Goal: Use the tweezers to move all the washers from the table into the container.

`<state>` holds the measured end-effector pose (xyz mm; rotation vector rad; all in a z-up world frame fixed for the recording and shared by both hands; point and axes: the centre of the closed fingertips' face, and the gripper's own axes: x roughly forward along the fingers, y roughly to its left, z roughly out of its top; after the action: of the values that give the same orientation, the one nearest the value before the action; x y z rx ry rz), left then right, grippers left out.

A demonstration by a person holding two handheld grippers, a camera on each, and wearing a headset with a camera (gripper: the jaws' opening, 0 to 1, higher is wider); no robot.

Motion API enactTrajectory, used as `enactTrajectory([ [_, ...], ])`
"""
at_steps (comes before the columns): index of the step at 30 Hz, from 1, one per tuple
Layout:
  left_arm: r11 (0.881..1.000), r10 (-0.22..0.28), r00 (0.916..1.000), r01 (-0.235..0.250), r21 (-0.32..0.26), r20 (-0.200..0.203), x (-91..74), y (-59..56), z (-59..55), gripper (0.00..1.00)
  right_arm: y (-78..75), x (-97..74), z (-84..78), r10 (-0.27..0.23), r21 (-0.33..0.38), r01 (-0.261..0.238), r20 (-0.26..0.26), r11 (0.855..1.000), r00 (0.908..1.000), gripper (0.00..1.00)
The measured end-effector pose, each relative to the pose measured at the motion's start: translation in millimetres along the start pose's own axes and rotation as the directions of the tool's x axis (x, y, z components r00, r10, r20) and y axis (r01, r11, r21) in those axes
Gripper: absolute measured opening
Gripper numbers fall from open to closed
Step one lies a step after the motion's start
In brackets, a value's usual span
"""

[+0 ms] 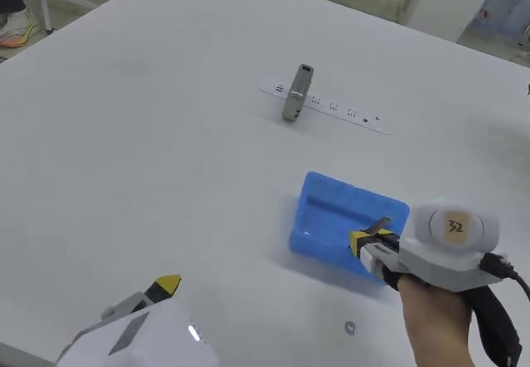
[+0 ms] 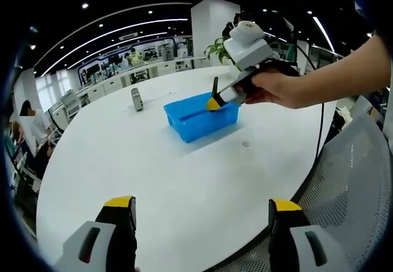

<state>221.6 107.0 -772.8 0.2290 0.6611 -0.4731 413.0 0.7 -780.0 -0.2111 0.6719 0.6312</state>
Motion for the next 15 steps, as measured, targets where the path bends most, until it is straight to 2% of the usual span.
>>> enactTrajectory([
  [7,1.0,-0.001,1.0,0.001,0.007,-0.007,1.0,-0.3,-1.8,0.9,-0.5,0.7,0.8,-0.001,0.016,0.001,0.0,1.0,1.0,0.04],
  [15,1.0,0.0,1.0,0.0,0.005,-0.005,1.4,-0.1,-2.3,0.9,-0.4,1.0,1.0,-0.002,0.002,0.002,0.0,1.0,1.0,0.04],
])
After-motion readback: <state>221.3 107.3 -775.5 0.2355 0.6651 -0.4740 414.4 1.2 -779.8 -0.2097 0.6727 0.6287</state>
